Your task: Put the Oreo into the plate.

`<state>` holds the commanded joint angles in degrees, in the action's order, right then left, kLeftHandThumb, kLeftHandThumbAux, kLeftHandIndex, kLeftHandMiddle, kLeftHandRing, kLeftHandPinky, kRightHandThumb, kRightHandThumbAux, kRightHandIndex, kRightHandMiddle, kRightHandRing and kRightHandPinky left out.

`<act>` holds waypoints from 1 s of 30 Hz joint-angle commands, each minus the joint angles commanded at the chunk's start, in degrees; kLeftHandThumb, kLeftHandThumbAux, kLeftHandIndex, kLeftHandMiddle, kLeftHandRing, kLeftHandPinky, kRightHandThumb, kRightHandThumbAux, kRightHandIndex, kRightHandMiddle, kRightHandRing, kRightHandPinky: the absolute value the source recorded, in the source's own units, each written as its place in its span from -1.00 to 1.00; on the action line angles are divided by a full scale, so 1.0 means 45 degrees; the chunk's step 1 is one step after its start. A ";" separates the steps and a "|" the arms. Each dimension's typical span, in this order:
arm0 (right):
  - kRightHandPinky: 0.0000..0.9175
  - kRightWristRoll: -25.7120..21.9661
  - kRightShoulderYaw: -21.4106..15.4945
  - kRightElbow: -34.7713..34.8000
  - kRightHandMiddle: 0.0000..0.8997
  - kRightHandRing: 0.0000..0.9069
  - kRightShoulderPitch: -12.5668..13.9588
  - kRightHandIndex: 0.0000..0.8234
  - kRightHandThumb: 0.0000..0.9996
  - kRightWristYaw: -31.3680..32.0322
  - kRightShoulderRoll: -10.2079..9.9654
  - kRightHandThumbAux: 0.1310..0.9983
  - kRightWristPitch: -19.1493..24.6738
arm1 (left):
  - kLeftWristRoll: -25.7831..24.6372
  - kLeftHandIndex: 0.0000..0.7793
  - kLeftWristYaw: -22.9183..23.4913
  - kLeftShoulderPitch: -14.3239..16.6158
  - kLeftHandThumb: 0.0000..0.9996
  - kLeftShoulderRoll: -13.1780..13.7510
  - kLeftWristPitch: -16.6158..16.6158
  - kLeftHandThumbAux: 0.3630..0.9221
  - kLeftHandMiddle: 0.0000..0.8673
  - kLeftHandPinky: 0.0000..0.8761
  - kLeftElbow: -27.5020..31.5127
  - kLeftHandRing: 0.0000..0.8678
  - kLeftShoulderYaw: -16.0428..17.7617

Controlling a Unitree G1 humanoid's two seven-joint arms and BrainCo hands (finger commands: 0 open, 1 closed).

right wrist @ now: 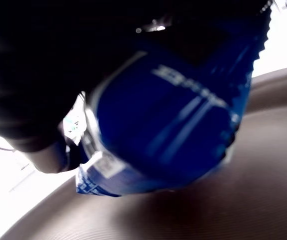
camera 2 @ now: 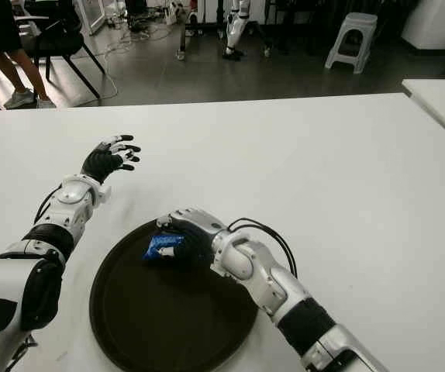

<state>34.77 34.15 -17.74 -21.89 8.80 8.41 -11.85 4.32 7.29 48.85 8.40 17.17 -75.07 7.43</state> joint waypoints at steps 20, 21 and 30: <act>0.19 0.0241 -0.0244 -0.0625 0.14 0.27 -0.0305 0.01 0.69 -0.0366 0.0086 0.25 -0.0747 | -0.0056 -0.46 -0.0029 0.0037 -0.73 -0.0047 -0.0115 0.24 -0.22 -0.09 -0.0021 -0.17 0.0058; 0.16 0.0190 -0.0268 -0.0700 0.11 0.22 -0.0326 0.02 0.68 -0.0378 0.0077 0.25 -0.0850 | -0.0060 -0.45 -0.0024 0.0038 -0.72 -0.0048 -0.0108 0.25 -0.22 -0.08 -0.0019 -0.17 0.0066; -0.61 0.0297 -0.0260 -0.1376 -0.51 -0.55 -0.0455 -0.40 0.17 -0.0801 -0.0019 0.11 -0.1400 | -0.0044 -0.45 -0.0014 0.0034 -0.69 -0.0046 -0.0074 0.26 -0.22 -0.06 -0.0003 -0.16 0.0068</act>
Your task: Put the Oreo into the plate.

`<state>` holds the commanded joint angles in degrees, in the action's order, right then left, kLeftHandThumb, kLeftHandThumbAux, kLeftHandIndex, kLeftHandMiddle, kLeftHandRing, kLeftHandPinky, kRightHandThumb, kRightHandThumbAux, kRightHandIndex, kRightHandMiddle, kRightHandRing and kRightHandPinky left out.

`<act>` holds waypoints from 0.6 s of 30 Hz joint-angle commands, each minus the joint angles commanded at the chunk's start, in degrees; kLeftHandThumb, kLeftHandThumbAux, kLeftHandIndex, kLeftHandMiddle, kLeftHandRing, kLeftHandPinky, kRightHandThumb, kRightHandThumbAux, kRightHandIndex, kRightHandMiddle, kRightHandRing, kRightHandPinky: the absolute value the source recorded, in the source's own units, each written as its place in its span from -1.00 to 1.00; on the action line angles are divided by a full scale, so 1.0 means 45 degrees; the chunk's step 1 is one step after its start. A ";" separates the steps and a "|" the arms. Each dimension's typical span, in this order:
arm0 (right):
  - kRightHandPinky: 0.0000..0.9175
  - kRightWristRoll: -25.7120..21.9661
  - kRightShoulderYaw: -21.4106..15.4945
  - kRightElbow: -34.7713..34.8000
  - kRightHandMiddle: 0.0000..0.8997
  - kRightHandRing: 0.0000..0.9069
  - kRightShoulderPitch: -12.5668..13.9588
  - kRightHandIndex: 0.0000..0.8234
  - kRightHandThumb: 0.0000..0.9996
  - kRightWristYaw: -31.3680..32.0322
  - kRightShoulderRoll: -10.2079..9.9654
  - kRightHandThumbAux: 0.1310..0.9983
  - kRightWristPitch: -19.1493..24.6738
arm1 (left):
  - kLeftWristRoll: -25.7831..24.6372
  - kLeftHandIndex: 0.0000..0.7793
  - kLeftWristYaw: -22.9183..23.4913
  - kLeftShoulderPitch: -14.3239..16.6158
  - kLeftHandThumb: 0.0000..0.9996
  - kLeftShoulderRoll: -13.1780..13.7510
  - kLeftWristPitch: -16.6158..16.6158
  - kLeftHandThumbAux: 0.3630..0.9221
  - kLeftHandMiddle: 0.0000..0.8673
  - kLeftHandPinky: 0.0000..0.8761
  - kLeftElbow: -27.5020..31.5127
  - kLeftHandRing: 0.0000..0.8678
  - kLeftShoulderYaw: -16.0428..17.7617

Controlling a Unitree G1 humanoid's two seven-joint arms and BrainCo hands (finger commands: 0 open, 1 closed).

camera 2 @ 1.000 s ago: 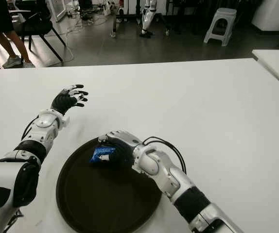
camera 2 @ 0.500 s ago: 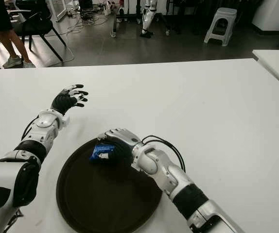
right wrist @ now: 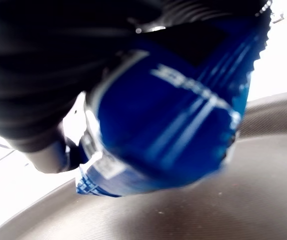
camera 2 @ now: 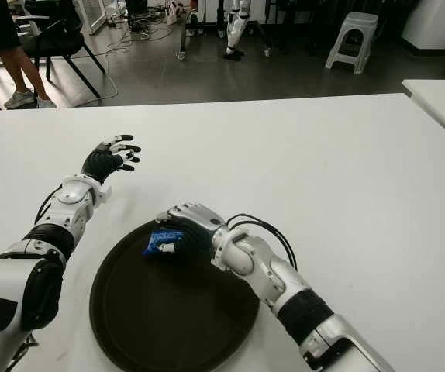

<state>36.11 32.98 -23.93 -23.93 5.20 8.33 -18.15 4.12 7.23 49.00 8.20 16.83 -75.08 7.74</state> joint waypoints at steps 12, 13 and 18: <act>-1.00 0.1482 0.0647 -0.0202 -0.99 -1.00 -0.0381 -0.99 -0.82 -0.0386 0.0476 -0.39 -0.0073 | 0.0048 -0.45 -0.0035 0.0008 -0.66 0.0003 -0.0025 0.23 -0.21 -0.05 0.0000 -0.15 -0.0048; -1.00 0.1495 0.0661 -0.0213 -1.00 -1.00 -0.0390 -1.00 -0.85 -0.0395 0.0482 -0.40 -0.0078 | 0.0047 -0.45 -0.0034 0.0008 -0.65 0.0003 -0.0021 0.23 -0.21 -0.06 0.0000 -0.15 -0.0048; -1.00 0.1690 0.0710 -0.0192 -1.00 -1.00 -0.0331 -1.00 -0.93 -0.0697 0.0528 -0.44 -0.0129 | -0.0001 -0.46 0.0004 0.0002 -0.63 -0.0014 -0.0021 0.23 -0.22 -0.07 0.0010 -0.16 -0.0010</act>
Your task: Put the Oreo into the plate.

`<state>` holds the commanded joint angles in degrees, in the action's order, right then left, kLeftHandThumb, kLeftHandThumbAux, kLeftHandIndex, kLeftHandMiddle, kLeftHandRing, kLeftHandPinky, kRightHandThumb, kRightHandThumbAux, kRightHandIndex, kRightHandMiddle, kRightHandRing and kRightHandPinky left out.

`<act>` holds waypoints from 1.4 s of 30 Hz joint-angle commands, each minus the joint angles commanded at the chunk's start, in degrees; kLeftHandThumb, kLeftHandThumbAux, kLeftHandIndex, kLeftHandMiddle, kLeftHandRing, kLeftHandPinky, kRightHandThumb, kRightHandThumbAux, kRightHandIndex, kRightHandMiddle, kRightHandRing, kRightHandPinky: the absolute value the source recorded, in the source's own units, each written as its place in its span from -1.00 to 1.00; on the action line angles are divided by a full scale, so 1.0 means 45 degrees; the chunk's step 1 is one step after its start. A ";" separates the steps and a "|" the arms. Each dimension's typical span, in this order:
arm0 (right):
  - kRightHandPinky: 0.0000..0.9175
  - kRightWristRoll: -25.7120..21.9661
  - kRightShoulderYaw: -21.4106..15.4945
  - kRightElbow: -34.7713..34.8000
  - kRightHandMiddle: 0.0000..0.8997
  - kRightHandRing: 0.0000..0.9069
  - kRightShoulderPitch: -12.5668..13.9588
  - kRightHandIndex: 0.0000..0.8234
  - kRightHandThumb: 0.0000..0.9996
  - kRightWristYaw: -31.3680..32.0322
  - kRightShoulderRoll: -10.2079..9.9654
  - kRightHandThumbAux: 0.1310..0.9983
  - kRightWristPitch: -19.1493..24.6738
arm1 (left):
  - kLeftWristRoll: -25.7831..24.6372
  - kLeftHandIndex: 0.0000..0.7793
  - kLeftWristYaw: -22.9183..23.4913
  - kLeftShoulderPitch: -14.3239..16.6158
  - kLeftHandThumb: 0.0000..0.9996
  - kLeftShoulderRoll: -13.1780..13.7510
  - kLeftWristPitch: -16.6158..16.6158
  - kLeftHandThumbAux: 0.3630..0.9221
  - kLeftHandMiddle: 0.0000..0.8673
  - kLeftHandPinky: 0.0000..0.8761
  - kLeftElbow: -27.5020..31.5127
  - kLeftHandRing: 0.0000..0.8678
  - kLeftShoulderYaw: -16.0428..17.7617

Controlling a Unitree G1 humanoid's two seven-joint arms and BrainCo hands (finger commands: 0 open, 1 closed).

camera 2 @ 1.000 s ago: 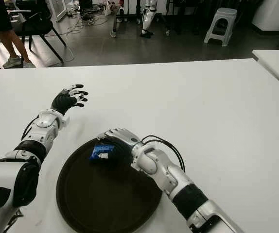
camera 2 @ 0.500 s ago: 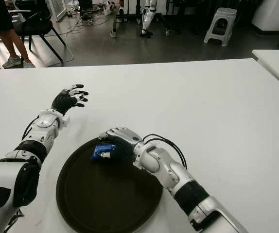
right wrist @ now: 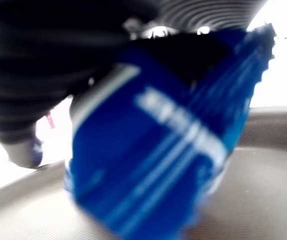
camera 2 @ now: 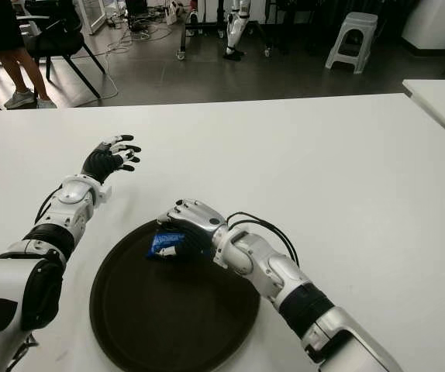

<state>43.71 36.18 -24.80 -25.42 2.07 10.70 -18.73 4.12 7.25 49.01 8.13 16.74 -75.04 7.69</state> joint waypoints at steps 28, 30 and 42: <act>-1.00 0.0135 0.0417 0.2028 -1.00 -1.00 0.0260 -1.00 -1.00 0.1661 0.0976 -0.48 -0.0665 | 0.0089 -0.47 -0.0018 0.0010 -0.74 0.0072 -0.0074 0.28 -0.24 -0.09 -0.0045 -0.19 -0.0071; -1.00 0.0186 0.0404 0.2186 -1.00 -1.00 0.0291 -1.00 -1.00 0.1826 0.1008 -0.47 -0.0573 | 0.0094 -0.47 -0.0003 0.0010 -0.74 0.0081 -0.0081 0.29 -0.24 -0.08 -0.0046 -0.17 -0.0076; -1.00 0.0481 0.0193 0.3337 -1.00 -1.00 0.0721 -1.00 -1.00 0.2055 0.1306 -0.43 -0.0072 | 0.0010 -0.45 0.0095 0.0010 -0.74 0.0079 -0.0083 0.31 -0.23 -0.09 -0.0029 -0.17 -0.0004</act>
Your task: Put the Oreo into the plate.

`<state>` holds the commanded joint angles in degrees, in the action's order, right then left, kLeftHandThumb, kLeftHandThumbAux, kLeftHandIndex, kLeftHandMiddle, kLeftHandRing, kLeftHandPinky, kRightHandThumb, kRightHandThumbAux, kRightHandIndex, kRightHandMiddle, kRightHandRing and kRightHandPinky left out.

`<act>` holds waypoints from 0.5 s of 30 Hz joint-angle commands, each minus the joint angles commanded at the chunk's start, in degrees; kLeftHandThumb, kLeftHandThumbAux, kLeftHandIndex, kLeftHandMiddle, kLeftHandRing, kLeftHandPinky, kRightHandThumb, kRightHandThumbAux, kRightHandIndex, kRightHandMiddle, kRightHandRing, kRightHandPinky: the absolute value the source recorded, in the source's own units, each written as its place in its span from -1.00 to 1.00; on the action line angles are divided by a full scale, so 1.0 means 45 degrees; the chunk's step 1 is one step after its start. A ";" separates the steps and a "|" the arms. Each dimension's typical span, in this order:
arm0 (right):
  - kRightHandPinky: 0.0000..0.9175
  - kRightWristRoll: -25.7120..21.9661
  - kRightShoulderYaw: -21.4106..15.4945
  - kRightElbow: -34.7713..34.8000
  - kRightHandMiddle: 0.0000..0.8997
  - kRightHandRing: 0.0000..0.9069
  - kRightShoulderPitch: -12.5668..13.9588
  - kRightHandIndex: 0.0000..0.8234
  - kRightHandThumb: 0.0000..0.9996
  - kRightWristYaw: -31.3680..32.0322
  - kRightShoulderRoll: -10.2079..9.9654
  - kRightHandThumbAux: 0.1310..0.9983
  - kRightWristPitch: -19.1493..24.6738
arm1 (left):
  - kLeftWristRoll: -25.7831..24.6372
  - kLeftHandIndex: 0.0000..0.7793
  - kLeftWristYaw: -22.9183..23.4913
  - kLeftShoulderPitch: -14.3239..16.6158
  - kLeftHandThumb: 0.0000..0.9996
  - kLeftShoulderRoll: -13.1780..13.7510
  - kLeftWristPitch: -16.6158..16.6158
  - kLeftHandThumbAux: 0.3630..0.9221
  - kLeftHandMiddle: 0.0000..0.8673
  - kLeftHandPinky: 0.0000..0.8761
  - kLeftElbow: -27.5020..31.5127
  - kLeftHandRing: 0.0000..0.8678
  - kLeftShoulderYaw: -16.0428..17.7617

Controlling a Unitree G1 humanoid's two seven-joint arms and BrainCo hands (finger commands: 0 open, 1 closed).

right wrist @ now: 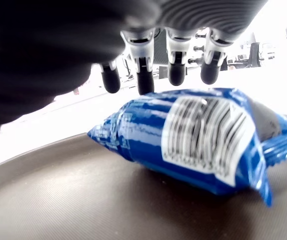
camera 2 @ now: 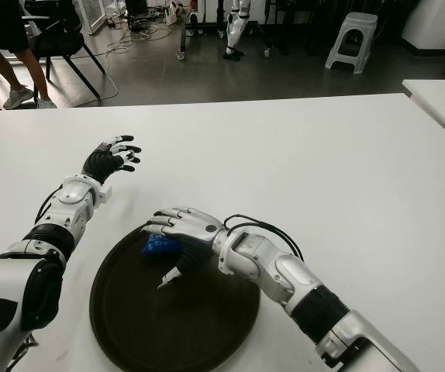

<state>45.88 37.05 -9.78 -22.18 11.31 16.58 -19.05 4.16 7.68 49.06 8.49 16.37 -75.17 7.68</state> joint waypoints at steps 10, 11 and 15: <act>-1.00 -0.0635 -0.0942 0.2165 -1.00 -1.00 0.0172 -1.00 -1.00 0.1217 0.0718 -0.41 0.0257 | -0.0054 -0.48 -0.0005 -0.0008 -0.66 0.0008 -0.0034 0.26 -0.25 -0.08 -0.0023 -0.18 0.0089; -1.00 -0.0738 -0.1131 0.2360 -1.00 -1.00 0.0161 -1.00 -1.00 0.1336 0.0812 -0.41 0.0308 | -0.0053 -0.48 0.0011 -0.0008 -0.66 0.0020 -0.0048 0.25 -0.25 -0.08 -0.0031 -0.18 0.0094; -1.00 -0.0891 -0.1667 0.2747 -1.00 -1.00 0.0078 -1.00 -1.00 0.1534 0.0952 -0.36 0.0551 | -0.0050 -0.48 0.0060 -0.0015 -0.68 0.0061 -0.0043 0.23 -0.24 -0.10 -0.0045 -0.19 0.0082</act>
<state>41.87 29.54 2.58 -21.83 18.21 20.86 -16.57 3.93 7.95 48.99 8.76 16.17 -75.37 8.05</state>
